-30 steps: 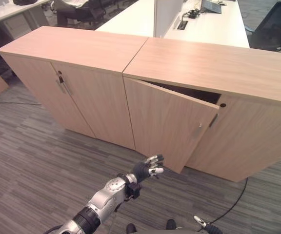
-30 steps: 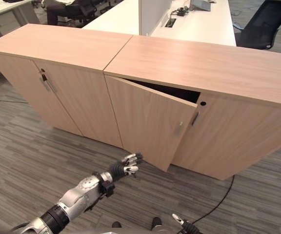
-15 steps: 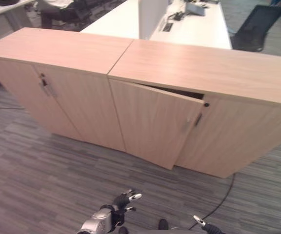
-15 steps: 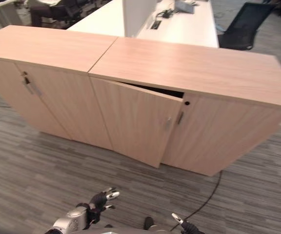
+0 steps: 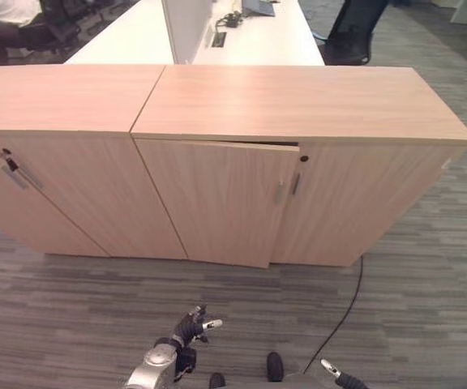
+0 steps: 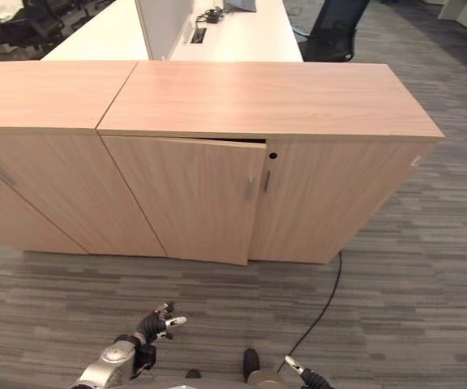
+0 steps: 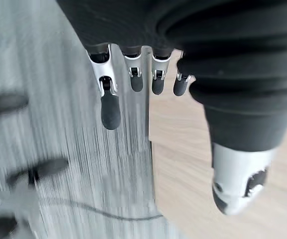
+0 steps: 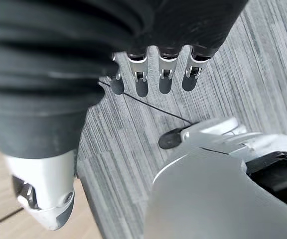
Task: Put the empty folder in the office cabinet
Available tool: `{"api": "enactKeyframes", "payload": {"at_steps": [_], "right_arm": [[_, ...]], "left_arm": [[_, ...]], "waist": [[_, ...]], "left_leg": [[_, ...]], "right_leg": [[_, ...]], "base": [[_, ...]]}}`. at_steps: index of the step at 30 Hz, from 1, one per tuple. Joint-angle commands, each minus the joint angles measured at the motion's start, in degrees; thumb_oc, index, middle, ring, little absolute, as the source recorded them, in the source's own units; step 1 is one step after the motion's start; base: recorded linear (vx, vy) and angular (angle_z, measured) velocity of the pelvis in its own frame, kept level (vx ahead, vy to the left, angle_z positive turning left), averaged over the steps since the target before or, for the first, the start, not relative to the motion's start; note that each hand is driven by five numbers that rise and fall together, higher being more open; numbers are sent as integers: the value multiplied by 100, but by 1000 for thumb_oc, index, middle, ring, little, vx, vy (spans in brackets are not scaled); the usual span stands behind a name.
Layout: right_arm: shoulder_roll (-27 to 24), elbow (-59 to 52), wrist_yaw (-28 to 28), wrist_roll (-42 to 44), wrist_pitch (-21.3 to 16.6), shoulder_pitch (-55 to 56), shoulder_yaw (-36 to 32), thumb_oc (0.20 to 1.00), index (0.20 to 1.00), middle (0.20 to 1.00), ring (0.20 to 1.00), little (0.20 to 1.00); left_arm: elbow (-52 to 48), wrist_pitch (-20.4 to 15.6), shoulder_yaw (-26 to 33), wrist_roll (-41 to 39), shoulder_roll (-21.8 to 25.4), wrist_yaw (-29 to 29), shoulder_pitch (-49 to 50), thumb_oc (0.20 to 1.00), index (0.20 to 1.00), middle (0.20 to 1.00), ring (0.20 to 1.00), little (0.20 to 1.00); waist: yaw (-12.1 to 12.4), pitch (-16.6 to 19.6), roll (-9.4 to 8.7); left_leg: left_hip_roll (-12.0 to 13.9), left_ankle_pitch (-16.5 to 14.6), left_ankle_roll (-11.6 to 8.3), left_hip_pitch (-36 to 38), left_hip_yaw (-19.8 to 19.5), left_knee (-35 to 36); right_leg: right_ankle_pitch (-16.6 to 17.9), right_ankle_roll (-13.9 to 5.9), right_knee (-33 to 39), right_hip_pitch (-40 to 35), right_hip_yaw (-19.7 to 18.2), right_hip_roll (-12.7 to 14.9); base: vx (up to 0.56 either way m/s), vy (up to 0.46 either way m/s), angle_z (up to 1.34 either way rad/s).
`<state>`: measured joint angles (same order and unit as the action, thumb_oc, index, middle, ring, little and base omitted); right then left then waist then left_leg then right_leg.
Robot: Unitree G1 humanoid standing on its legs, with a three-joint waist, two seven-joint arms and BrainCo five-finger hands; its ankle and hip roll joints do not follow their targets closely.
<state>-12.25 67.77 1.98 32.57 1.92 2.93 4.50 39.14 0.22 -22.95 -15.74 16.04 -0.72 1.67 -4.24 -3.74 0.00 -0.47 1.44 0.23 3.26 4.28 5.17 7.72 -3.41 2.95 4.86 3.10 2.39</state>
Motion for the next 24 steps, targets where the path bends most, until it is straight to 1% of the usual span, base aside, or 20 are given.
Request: {"api": "enactKeyframes", "payload": {"at_steps": [1,3,4,5,6,7,8,9,11,12,13,15,16,17,18,19,22,23,24], "right_arm": [[121,-20,-172,83,-104,-346,38,1000,1000,1000,1000,1000],[174,61,-190,47,-86,-361,7,1000,1000,1000,1000,1000],[175,64,-189,47,-87,-363,7,1000,1000,1000,1000,1000],[169,175,-178,90,-55,-381,-122,1000,1000,1000,1000,1000],[167,206,-158,113,-44,-398,-160,1000,1000,1000,1000,1000],[164,208,-157,113,-44,-398,-162,1000,1000,1000,1000,1000],[155,238,-112,123,-24,-409,-228,1000,1000,1000,1000,1000],[142,256,-105,114,-32,-400,-273,1000,1000,1000,1000,1000],[89,316,-51,143,-49,-367,-400,1000,1000,1000,1000,1000],[91,374,-26,182,-54,-359,-450,1000,1000,1000,1000,1000],[90,439,-25,217,-74,-363,-469,1000,1000,1000,1000,1000],[53,550,18,362,-102,-345,-498,1000,1000,1000,1000,1000],[31,577,41,416,-116,-338,-507,1000,1000,1000,1000,1000],[31,577,41,416,-116,-338,-508,1000,1000,1000,1000,1000],[-14,602,79,466,-128,-351,-525,1000,1000,1000,1000,1000],[-71,635,100,584,-174,-359,-550,1000,1000,1000,1000,1000],[-124,717,129,636,-228,-327,-536,1000,1000,1000,1000,1000],[-150,798,143,655,-233,-311,-519,1000,1000,1000,1000,1000],[-154,835,144,673,-242,-308,-513,1000,1000,1000,1000,1000]], "left_arm": [[-284,-258,30,646,30,92,49,1000,1000,1000,1000,1000],[-259,-212,116,614,39,73,104,1000,1000,1000,1000,1000],[-260,-211,116,614,39,72,104,1000,1000,1000,1000,1000],[-157,-178,220,476,31,47,111,1000,1000,1000,1000,1000],[-81,-161,209,375,18,-5,100,1000,1000,1000,1000,1000],[-76,-164,206,373,16,-6,97,1000,1000,1000,1000,1000],[125,-139,209,77,-11,-157,99,1000,1000,1000,1000,1000],[155,-155,289,-125,-2,-175,143,1000,1000,1000,1000,1000],[544,-146,537,-487,-77,-227,188,1000,1000,1000,1000,1000],[909,-145,629,-504,-137,-264,167,1000,1000,1000,1000,1000],[1260,-155,685,-447,-180,-269,136,1000,1000,1000,1000,1000],[1926,-202,814,-251,-216,-225,57,1000,1000,1000,1000,1000],[2133,-222,857,-170,-222,-210,27,1000,1000,1000,1000,1000],[2134,-222,857,-170,-222,-210,27,1000,1000,1000,1000,1000],[2373,-270,905,18,-209,-194,-1,1000,1000,1000,1000,1000],[2570,-333,957,144,-168,-123,-26,1000,1000,1000,1000,1000],[2737,-371,1086,130,-166,-85,-25,1000,1000,1000,1000,1000],[2753,-386,1200,6,-174,-37,3,1000,1000,1000,1000,1000],[2764,-396,1289,-84,-192,3,20,1000,1000,1000,1000,1000]], "waist": [[103,-109,-28],[138,-106,-12],[139,-109,-13],[175,-116,16],[176,-112,29],[182,-134,35],[155,-132,38],[154,-113,17],[183,-75,-49],[200,-48,-93],[213,-17,-118],[215,8,-158],[208,16,-161],[208,16,-161],[188,33,-172],[153,18,-166],[104,39,-166],[96,35,-159],[100,41,-169]], "left_leg": [[-113,-474,53,-324,330,-17],[-24,-489,50,-326,447,-17],[-24,-491,51,-323,448,-17],[48,-505,67,-307,481,-17],[68,-508,70,-307,489,-17],[73,-525,68,-275,492,-17],[84,-552,75,-241,538,-17],[68,-566,76,-223,578,-17],[52,-581,54,-183,670,-17],[53,-587,29,-156,705,-17],[75,-584,2,-128,727,-17],[198,-546,-94,-75,734,-17],[243,-533,-128,-55,735,-17],[243,-533,-128,-55,735,-17],[322,-494,-189,-53,727,-17],[487,-448,-302,-19,718,-17],[761,-328,-464,-25,731,-17],[941,-277,-561,23,739,-17],[1044,-234,-598,64,738,-17]], "right_leg": [[-573,-525,-389,77,1111,372],[-561,-556,-494,124,1396,620],[-566,-557,-503,126,1394,622],[-533,-557,-545,98,1494,830],[-491,-573,-523,69,1509,919],[-505,-578,-530,42,1506,914],[-383,-619,-409,-19,1465,1029],[-305,-650,-288,-60,1482,1046],[-167,-708,1,-158,1640,1062],[-142,-733,178,-253,1726,1037],[-181,-735,205,-278,1746,1007],[-272,-683,205,-314,1681,887],[-299,-664,205,-327,1669,847],[-299,-664,205,-327,1669,847],[-341,-620,205,-322,1647,790],[-439,-539,205,-369,1601,653],[-598,-417,205,-379,1576,452],[-716,-314,205,-419,1514,278],[-781,-253,205,-446,1462,174]], "base": [[-113,15,-80],[-53,-15,-85],[-14,-52,-66],[-2,-65,-40],[3,-65,-24],[16,-64,-15],[32,-66,-17],[39,-102,-13],[55,-128,-7],[74,-174,-17],[83,-212,-21],[83,-228,-9],[50,-139,-14],[44,-153,-20],[65,-266,-19],[77,-340,-7],[54,-319,0],[66,-346,-9],[88,-410,-7]]}}
